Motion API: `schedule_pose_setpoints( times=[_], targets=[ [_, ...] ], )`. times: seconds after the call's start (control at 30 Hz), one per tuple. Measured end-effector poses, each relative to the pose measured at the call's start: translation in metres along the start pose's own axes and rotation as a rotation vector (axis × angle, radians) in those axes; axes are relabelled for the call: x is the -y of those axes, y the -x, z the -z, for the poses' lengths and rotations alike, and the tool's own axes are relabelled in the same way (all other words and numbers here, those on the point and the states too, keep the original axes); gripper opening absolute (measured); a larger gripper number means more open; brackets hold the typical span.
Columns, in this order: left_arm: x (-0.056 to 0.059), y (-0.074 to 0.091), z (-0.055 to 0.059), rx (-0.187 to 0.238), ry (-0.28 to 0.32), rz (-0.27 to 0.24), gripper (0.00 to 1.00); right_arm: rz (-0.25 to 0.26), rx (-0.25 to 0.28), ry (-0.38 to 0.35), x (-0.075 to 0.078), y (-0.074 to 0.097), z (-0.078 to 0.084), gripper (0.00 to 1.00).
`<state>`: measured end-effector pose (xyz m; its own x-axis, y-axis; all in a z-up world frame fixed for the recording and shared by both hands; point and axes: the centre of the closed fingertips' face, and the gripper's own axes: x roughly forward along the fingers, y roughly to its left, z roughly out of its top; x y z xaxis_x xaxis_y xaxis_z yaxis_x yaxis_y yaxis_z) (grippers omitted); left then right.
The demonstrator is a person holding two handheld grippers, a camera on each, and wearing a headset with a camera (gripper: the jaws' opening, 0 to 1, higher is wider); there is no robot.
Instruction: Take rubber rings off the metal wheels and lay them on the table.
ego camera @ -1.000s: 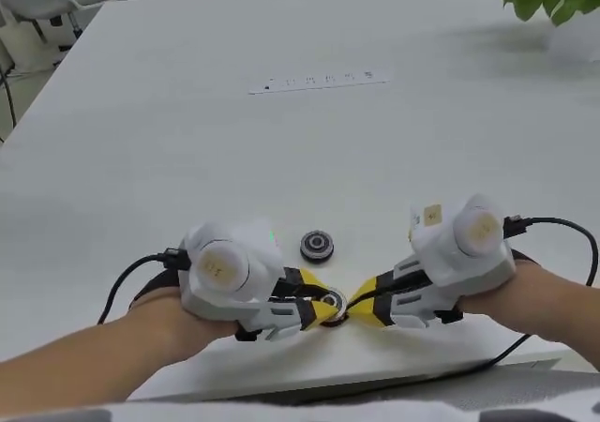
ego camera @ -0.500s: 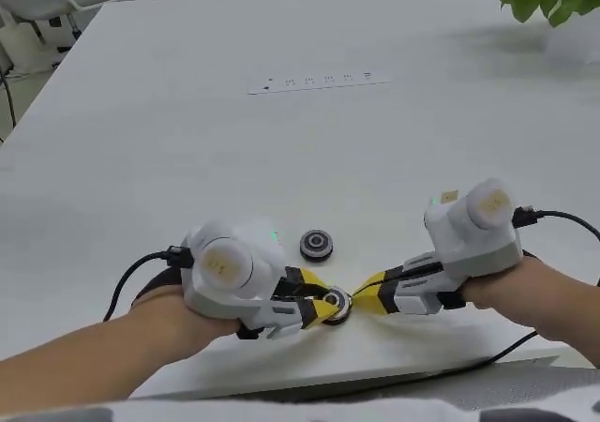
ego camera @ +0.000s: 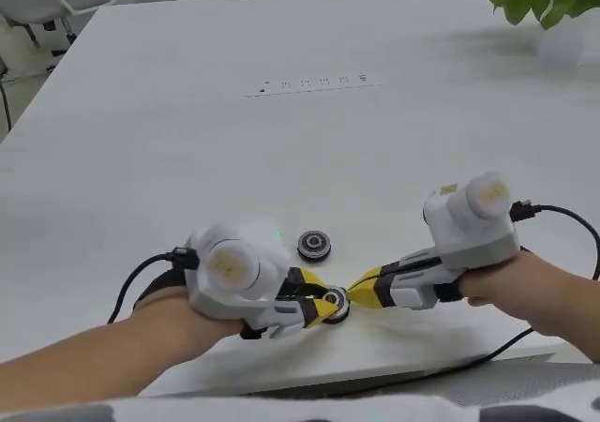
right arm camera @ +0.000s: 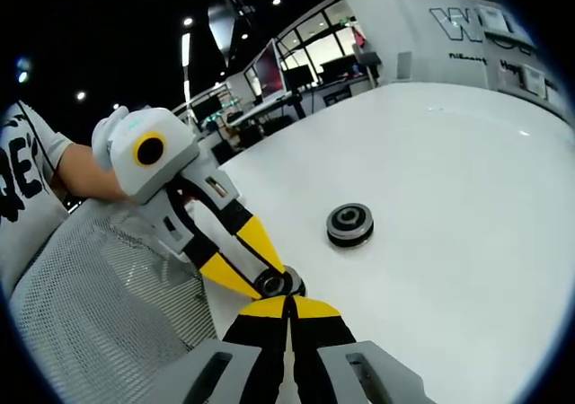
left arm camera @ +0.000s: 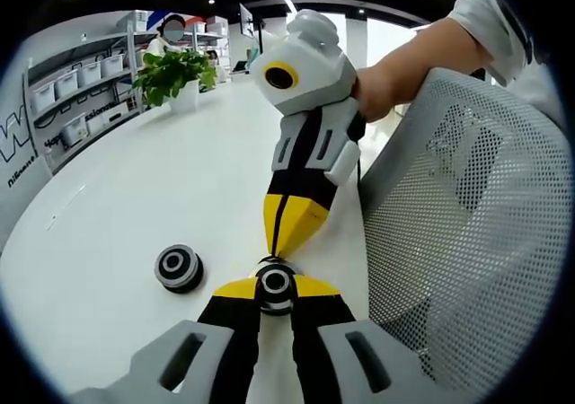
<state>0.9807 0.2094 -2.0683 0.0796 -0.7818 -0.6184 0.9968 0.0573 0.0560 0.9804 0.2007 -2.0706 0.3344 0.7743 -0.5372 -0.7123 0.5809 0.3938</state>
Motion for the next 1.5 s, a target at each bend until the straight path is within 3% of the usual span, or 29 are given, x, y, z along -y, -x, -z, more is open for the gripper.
schedule_pose_setpoints(
  times=[0.57,0.63,0.67,0.7,0.73,0.83,1.33,1.5],
  targets=[
    [-0.001,0.0,0.001,-0.011,0.001,-0.006,0.08,-0.038,0.001,0.009,-0.009,-0.004,-0.004,0.0],
    [-0.001,0.0,0.001,-0.011,0.001,-0.006,0.08,-0.066,0.011,0.013,-0.016,-0.006,-0.007,0.0],
    [-0.001,-0.001,0.0,-0.009,0.002,-0.007,0.08,-0.15,0.032,0.008,-0.032,-0.008,-0.013,0.0],
    [-0.002,-0.001,0.002,-0.014,0.008,-0.007,0.08,-0.066,0.062,0.049,-0.019,-0.009,-0.021,0.0],
    [-0.002,-0.001,0.002,-0.01,0.007,-0.008,0.08,-0.079,0.015,0.06,-0.023,-0.008,-0.012,0.0],
    [-0.002,-0.001,0.001,-0.009,0.009,-0.009,0.08,-0.067,0.007,0.063,-0.018,-0.009,-0.006,0.0],
    [-0.002,-0.003,-0.001,-0.007,0.004,-0.001,0.09,-0.04,0.034,0.052,-0.006,-0.003,-0.007,0.0],
    [-0.005,0.0,-0.003,-0.016,0.015,0.004,0.14,-0.036,0.044,0.05,-0.005,-0.002,-0.01,0.0]
  ],
)
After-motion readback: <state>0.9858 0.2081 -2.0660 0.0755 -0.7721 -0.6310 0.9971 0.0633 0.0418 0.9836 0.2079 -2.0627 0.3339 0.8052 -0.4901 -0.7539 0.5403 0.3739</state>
